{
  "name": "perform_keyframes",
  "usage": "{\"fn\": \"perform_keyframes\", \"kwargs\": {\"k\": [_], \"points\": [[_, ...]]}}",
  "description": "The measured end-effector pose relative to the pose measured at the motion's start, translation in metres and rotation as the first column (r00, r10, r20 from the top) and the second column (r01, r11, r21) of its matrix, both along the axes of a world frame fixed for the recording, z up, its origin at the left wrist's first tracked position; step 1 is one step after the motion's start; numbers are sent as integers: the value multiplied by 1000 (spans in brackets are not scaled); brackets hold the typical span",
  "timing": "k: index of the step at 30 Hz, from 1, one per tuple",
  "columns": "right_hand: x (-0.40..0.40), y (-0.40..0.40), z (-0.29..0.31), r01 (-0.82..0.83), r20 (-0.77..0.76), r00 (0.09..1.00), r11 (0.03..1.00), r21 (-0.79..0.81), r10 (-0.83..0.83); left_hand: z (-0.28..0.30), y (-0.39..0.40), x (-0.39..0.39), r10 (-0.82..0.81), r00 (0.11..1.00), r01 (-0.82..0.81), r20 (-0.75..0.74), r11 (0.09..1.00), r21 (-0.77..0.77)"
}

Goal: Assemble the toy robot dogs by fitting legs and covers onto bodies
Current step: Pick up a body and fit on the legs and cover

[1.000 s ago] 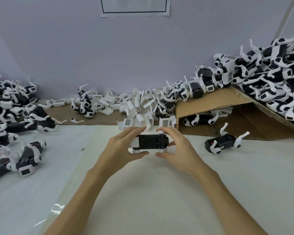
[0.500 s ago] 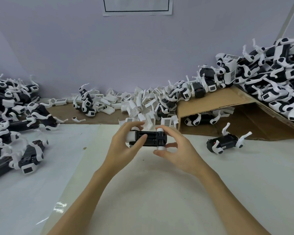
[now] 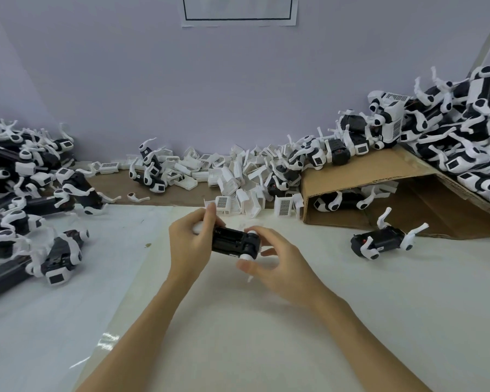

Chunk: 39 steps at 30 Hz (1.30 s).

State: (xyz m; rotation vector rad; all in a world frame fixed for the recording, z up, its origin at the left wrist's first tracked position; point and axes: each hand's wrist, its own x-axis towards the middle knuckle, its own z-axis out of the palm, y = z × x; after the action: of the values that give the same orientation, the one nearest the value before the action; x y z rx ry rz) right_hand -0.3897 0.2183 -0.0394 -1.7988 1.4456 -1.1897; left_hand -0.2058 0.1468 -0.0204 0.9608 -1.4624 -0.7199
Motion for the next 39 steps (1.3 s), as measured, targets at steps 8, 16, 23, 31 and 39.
{"fn": "perform_keyframes", "kwargs": {"k": [8,16,23,31,39], "points": [[4,-13,8,119,63,991,993,-13,-118,0,-17,10,65,922,54,-383,954,294],[-29,-62,14,228,-488,846,973,-32,-214,3,-24,16,168,789,150,-591,880,451],[-22,-53,-4,307,-224,928,952,4,-298,6,-22,15,210,755,185,-621,841,508],[-27,-15,6,254,453,839,953,165,-302,13,-8,2,176,823,183,-541,818,546],[-23,-3,24,197,650,719,969,150,-247,9,1,-6,93,966,-4,-240,937,349]]}}
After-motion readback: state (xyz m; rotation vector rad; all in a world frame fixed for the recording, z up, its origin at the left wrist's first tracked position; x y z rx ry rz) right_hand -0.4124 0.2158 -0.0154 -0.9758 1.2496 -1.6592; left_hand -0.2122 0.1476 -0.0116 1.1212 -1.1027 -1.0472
